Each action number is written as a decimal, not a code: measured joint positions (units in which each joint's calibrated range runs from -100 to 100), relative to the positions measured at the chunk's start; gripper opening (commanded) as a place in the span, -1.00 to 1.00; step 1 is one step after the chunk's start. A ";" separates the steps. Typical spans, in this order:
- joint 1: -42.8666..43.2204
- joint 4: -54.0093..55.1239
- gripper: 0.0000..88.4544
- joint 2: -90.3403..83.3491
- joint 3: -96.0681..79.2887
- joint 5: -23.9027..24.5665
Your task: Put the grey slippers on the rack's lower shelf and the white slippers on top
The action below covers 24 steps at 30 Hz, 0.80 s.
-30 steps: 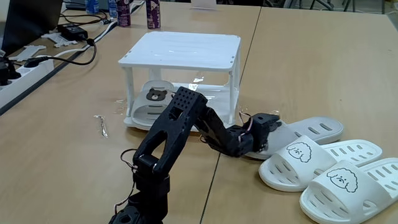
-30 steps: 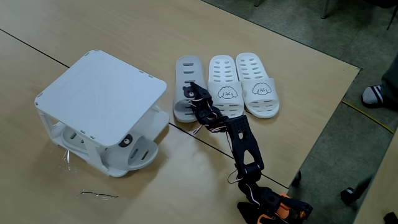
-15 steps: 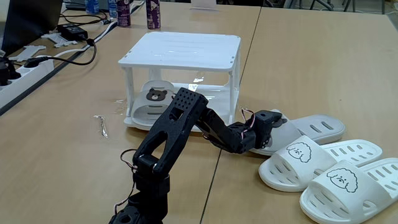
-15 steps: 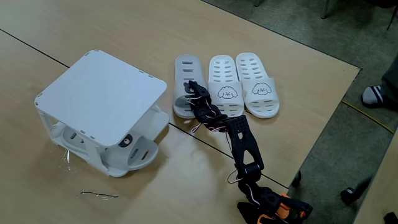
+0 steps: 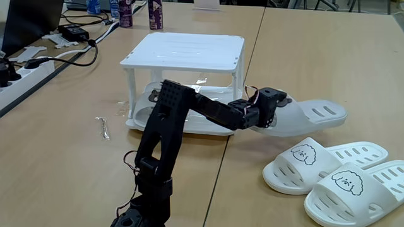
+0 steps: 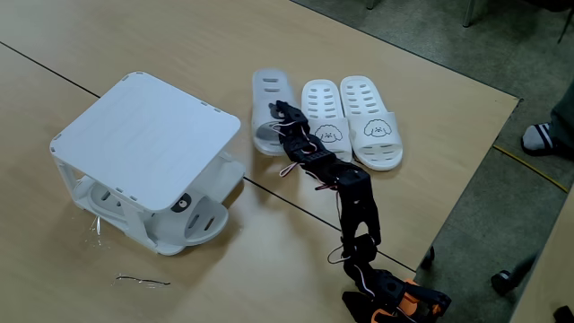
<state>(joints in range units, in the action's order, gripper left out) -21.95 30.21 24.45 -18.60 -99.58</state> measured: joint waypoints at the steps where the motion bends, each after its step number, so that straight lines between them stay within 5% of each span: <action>1: -0.30 -0.09 -0.98 -3.22 -3.68 0.00; 24: -0.45 -0.09 -0.98 -71.34 -75.74 0.00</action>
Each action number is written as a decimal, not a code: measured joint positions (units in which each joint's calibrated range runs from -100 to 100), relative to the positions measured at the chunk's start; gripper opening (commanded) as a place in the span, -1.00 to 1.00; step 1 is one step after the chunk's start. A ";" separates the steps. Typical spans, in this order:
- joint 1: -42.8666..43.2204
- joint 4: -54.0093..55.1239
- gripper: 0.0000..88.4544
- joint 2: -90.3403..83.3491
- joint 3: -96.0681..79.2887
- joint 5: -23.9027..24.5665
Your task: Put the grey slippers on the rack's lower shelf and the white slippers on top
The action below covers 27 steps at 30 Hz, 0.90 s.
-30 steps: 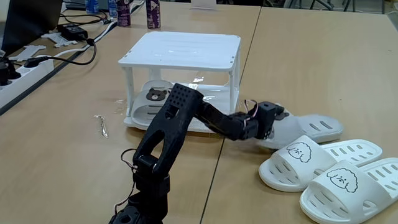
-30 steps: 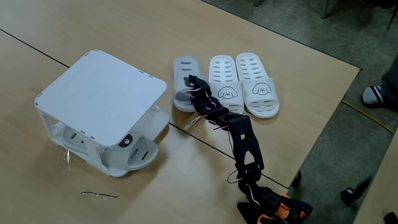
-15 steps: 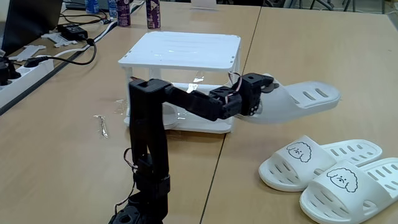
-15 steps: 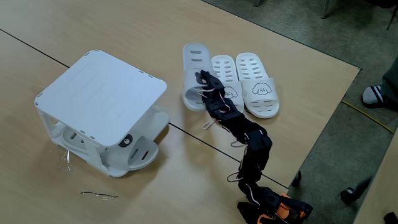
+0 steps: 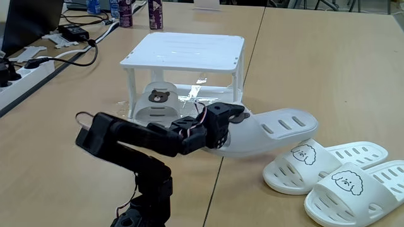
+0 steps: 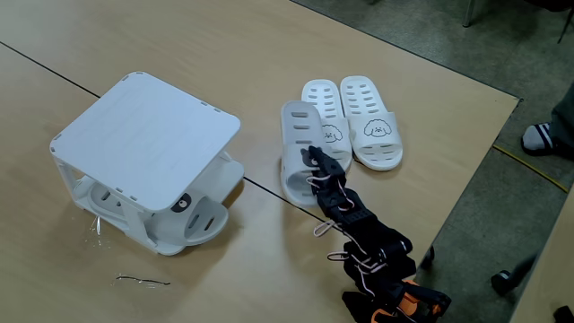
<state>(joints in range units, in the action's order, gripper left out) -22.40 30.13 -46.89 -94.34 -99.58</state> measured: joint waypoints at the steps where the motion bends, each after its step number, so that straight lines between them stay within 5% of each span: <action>1: 0.52 0.00 -0.98 -1.90 -2.34 0.00; 12: 9.06 2.15 -0.98 0.00 -4.13 0.00; 22: 8.91 35.62 -0.98 28.95 -3.95 0.00; 27: 9.14 43.09 -0.98 35.88 -4.04 0.00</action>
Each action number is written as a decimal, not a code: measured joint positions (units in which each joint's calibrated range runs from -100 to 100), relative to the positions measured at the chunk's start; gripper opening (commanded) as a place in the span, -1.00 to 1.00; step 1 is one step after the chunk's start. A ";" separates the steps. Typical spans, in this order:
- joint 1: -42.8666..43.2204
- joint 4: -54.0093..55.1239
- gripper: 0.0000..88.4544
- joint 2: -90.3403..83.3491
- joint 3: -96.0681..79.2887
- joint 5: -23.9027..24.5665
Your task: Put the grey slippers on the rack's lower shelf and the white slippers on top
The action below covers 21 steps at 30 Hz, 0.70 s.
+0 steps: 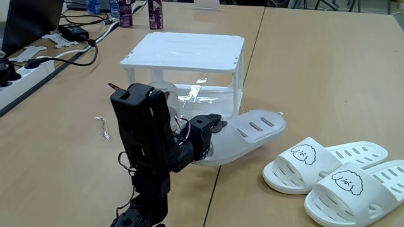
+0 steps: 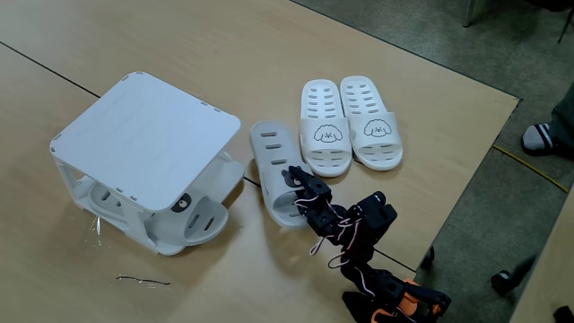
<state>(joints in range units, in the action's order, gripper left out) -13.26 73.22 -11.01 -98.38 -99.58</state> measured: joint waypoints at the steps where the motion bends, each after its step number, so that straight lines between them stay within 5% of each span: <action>1: 0.00 0.86 -0.98 0.74 0.00 0.00; 21: 16.25 3.18 -0.98 1.48 -0.09 0.00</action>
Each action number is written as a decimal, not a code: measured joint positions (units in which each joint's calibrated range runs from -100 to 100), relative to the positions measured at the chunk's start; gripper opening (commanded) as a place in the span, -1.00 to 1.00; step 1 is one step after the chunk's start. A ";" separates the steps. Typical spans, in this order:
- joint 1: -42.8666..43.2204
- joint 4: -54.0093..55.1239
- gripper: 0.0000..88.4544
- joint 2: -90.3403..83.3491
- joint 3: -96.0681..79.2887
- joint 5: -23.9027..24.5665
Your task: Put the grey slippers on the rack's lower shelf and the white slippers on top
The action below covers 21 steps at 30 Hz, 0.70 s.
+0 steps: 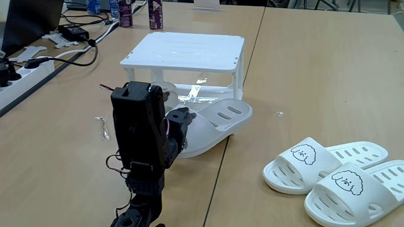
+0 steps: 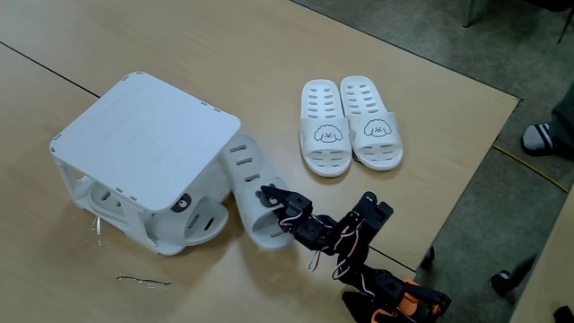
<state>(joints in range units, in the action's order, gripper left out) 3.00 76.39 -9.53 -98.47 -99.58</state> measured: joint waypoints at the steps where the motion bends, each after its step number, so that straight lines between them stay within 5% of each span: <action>1: 1.05 0.00 -0.98 0.00 0.00 0.00; 6: 6.89 0.00 -0.98 0.00 0.00 0.00; 21: 5.77 0.09 -0.98 6.52 5.57 0.00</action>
<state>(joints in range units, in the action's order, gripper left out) 8.76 76.48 -3.01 -92.90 -99.58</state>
